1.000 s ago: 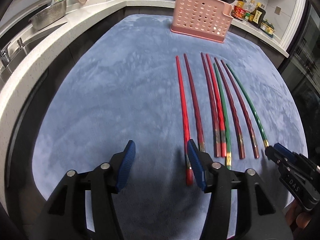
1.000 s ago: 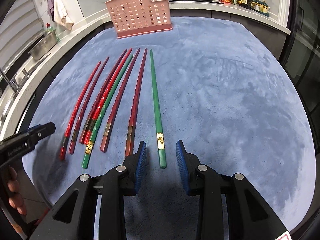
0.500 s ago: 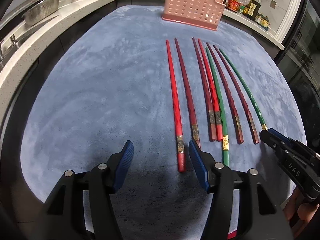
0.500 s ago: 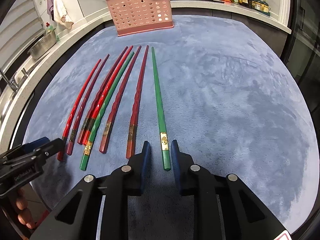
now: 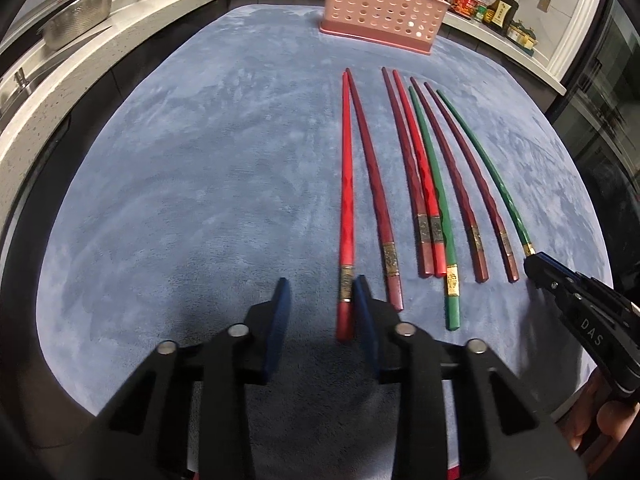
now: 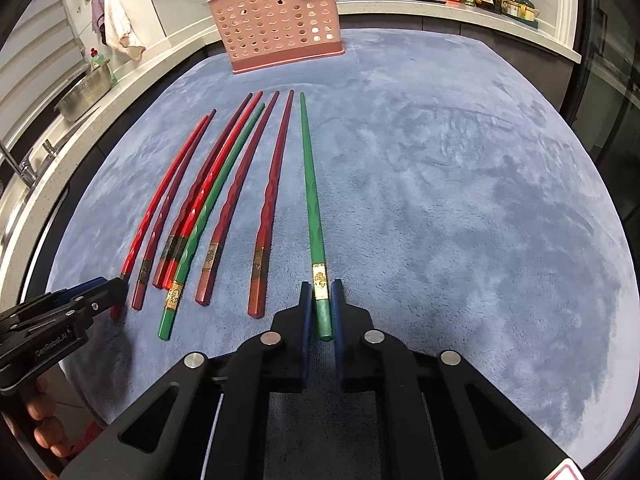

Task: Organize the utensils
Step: 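Grasp a red chopstick with the left tool while the right tool grasps a green chopstick, then lift both chopsticks and lower them into the pink caddy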

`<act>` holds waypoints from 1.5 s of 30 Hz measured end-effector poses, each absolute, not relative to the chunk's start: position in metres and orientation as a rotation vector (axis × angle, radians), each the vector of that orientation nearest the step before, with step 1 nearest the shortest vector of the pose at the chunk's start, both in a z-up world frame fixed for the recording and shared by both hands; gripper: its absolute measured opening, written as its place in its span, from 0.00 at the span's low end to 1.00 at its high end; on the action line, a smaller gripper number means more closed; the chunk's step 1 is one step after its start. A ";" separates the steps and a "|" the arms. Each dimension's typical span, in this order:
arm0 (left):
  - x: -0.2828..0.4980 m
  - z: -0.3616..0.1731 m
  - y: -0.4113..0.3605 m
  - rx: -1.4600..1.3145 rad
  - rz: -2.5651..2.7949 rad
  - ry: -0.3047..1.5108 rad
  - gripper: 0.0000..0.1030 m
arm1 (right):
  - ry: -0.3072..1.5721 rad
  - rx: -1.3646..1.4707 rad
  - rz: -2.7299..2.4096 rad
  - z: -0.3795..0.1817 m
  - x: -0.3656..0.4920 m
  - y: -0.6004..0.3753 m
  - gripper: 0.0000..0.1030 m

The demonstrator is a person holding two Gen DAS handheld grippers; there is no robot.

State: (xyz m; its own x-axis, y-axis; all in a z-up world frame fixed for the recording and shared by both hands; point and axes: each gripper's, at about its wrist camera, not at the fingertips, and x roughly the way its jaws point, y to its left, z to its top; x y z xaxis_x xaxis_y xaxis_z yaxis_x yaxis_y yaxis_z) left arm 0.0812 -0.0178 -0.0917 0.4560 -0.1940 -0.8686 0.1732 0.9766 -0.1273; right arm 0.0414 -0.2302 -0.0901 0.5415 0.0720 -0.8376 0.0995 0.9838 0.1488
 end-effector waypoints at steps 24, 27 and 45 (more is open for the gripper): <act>0.080 -0.059 -0.017 -0.053 -0.251 1.035 0.07 | 0.922 0.223 -0.010 -0.049 0.033 -0.232 0.07; 0.082 -0.044 -0.015 -0.063 -0.254 1.008 0.07 | 0.890 0.233 -0.015 -0.032 0.034 -0.235 0.07; 0.134 0.069 0.000 -0.094 -0.257 0.799 0.07 | 0.692 0.273 -0.040 0.073 0.070 -0.269 0.07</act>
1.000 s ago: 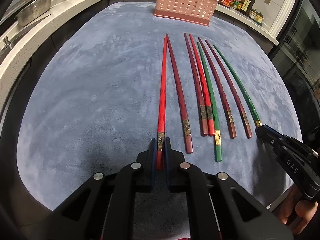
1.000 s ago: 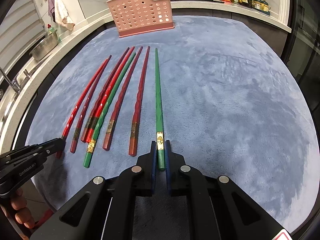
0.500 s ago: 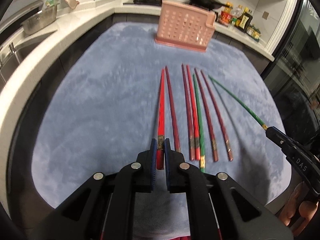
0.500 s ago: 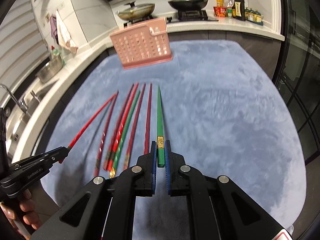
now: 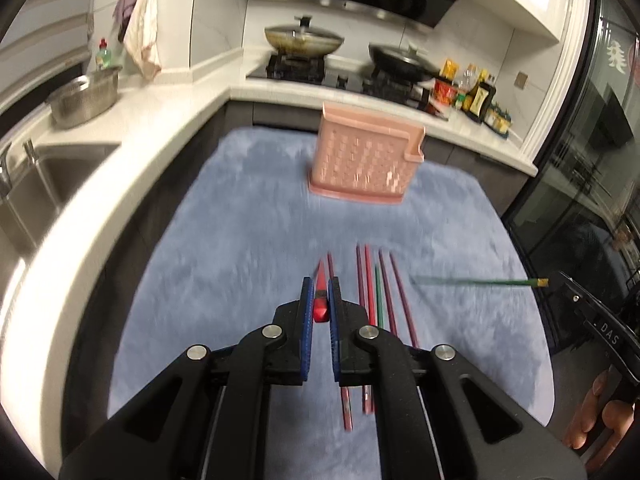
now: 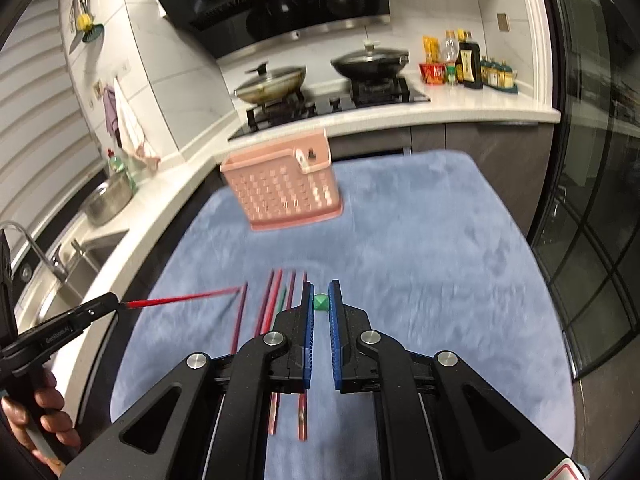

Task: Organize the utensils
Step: 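Lift both chopsticks and lower them into the pink caddy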

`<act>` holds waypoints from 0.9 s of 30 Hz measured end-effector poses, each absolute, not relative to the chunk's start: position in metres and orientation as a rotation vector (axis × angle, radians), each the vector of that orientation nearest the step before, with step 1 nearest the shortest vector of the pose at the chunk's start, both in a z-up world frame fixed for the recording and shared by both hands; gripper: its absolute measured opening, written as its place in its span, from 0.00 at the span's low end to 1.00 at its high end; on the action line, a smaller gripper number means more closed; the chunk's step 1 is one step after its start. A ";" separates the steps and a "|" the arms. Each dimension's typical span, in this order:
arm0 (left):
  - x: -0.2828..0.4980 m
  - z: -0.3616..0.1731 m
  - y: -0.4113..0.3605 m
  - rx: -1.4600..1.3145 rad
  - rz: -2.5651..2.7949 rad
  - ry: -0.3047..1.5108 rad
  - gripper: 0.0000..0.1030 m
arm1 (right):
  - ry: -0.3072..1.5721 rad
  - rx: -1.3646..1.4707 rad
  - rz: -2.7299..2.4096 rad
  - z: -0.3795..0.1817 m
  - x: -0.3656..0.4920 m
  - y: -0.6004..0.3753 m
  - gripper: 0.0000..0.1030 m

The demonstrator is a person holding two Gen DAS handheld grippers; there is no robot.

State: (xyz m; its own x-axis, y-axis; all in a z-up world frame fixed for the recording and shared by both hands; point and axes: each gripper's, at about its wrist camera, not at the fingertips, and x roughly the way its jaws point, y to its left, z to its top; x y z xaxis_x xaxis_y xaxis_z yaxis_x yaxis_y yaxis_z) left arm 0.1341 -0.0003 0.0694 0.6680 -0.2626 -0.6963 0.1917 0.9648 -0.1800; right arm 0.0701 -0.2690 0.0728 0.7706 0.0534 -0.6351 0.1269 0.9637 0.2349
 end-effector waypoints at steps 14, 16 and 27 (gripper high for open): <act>0.188 0.139 -0.009 -0.086 -0.267 0.702 0.07 | 0.600 0.301 -0.018 0.131 0.112 -0.288 0.07; 0.197 0.150 -0.011 -0.086 -0.268 0.687 0.07 | 0.590 0.303 -0.010 0.139 0.120 -0.288 0.07; 0.253 0.231 -0.026 -0.100 -0.256 0.524 0.07 | 0.468 0.342 0.043 0.208 0.193 -0.294 0.07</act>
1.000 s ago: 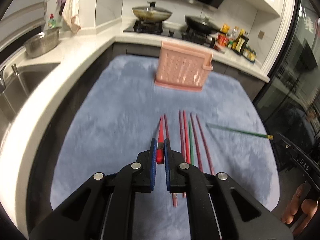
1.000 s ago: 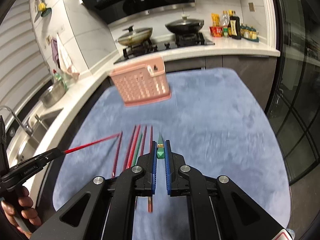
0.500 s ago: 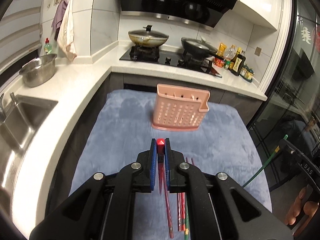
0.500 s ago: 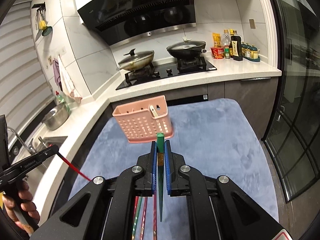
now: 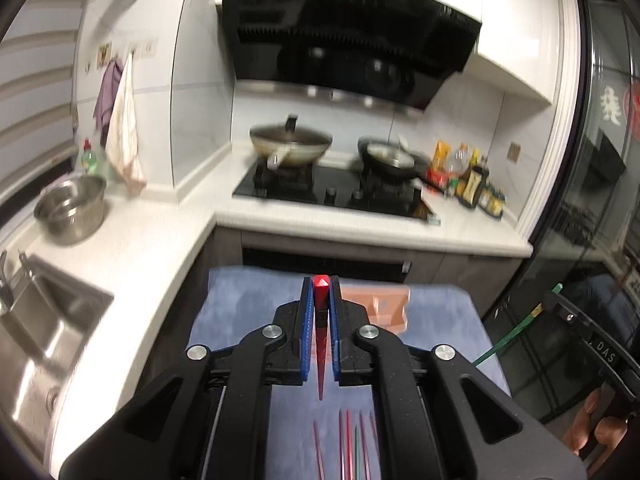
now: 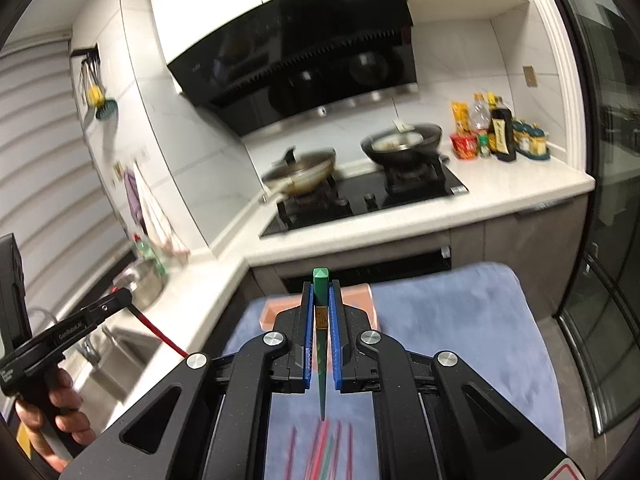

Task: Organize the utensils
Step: 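Lift both chopsticks and lower them into the pink caddy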

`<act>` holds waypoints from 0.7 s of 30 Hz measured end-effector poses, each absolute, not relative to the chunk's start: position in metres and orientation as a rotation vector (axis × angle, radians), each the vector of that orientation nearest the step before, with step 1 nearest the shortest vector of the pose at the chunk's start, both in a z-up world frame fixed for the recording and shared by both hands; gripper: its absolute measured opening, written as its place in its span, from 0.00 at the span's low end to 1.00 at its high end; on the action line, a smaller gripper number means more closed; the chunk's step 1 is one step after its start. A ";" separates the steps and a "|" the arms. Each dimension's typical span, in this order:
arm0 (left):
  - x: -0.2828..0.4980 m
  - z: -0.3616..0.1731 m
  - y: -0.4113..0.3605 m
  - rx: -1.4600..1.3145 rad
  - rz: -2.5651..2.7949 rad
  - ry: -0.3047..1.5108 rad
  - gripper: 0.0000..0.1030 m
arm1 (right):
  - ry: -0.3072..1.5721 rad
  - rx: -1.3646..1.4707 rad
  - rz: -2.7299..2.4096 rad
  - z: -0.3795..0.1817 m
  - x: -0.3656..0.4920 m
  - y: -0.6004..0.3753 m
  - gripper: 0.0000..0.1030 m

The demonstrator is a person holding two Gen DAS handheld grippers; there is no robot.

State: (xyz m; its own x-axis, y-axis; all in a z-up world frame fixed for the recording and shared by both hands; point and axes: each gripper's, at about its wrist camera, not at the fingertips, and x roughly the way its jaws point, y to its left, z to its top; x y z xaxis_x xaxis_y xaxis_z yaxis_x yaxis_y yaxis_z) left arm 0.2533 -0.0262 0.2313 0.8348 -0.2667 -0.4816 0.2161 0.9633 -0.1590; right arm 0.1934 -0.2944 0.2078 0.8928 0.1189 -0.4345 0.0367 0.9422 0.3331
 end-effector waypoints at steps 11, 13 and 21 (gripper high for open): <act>0.329 0.254 -0.042 -0.124 -0.223 0.448 0.07 | 0.403 0.361 0.043 0.236 0.285 -0.291 0.07; 0.343 0.250 -0.044 -0.127 -0.218 0.456 0.07 | 0.409 0.351 0.039 0.234 0.299 -0.289 0.07; 0.385 0.216 -0.055 -0.120 -0.208 0.525 0.07 | 0.479 0.335 0.017 0.199 0.344 -0.290 0.07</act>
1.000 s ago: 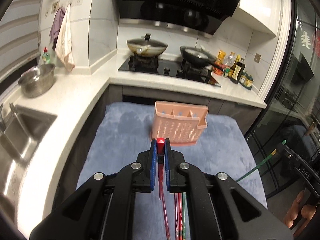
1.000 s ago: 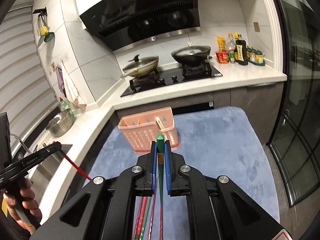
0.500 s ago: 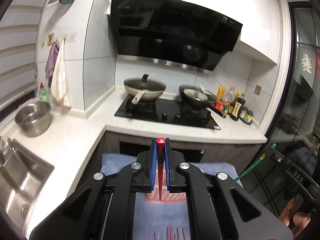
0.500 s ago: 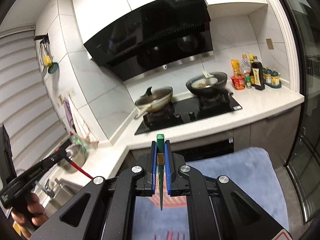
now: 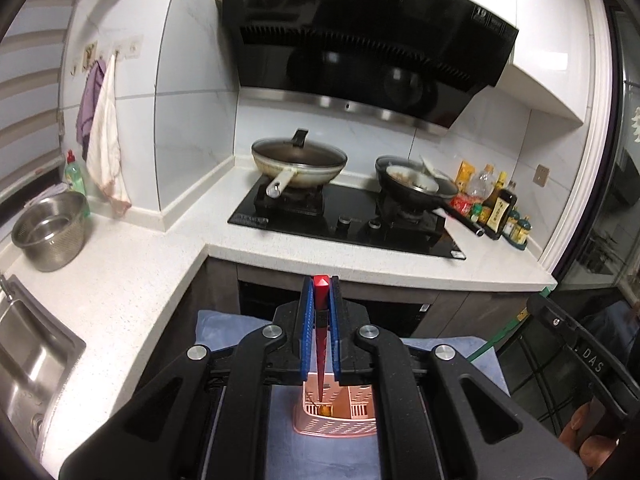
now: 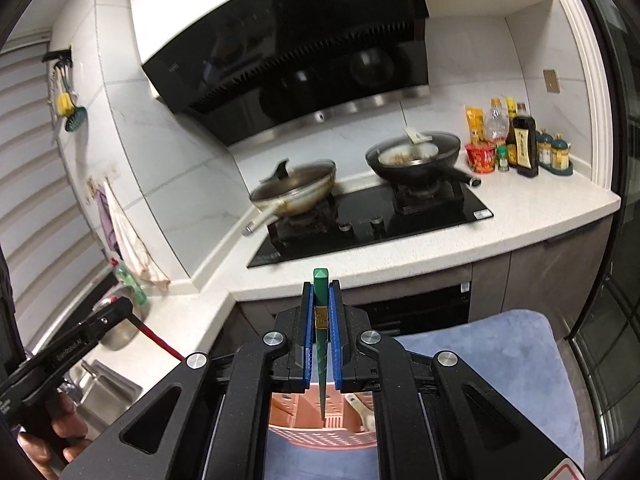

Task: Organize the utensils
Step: 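Lift both chopsticks and lower them into the pink caddy, then open both tools to release the chopsticks in the caddy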

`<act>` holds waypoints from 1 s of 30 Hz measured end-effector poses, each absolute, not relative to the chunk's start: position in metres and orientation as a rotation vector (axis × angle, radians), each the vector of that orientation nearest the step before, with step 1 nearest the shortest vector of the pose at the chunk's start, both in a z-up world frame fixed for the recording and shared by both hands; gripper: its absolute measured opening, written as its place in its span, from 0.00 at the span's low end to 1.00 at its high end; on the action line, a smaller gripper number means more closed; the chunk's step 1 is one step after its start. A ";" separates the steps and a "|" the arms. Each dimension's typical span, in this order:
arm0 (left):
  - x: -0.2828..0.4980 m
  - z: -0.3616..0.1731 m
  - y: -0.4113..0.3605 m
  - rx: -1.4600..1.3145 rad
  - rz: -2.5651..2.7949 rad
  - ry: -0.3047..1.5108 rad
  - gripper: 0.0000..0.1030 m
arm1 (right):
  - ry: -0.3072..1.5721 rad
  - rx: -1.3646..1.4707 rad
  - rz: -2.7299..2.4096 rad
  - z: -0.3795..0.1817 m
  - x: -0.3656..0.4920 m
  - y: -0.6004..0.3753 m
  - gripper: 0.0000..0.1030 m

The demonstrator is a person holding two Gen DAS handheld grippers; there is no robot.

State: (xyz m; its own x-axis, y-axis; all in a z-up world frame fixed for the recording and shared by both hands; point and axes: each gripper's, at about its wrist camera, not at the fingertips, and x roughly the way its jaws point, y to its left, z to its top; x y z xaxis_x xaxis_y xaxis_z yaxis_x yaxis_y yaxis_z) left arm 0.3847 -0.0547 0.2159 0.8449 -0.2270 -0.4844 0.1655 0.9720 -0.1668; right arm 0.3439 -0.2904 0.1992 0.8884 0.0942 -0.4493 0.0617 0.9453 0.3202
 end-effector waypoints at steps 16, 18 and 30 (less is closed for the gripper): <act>0.401 0.174 -0.057 -0.132 -0.184 0.586 0.51 | 0.572 0.309 -0.015 0.152 0.362 -0.292 0.24; 0.399 0.175 -0.057 -0.127 -0.184 0.585 0.52 | 0.560 0.305 -0.016 0.154 0.358 -0.291 0.30; 0.371 0.173 -0.049 -0.104 -0.160 0.591 0.52 | 0.558 0.279 0.007 0.156 0.321 -0.277 0.32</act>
State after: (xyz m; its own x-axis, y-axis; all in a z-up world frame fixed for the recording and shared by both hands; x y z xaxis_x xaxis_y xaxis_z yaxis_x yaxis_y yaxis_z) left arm 0.3709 -0.0488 0.1726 0.8186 -0.1796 -0.5456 0.1203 0.9824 -0.1428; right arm 0.3211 -0.2767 0.1558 0.8492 0.0817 -0.5217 0.0691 0.9623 0.2632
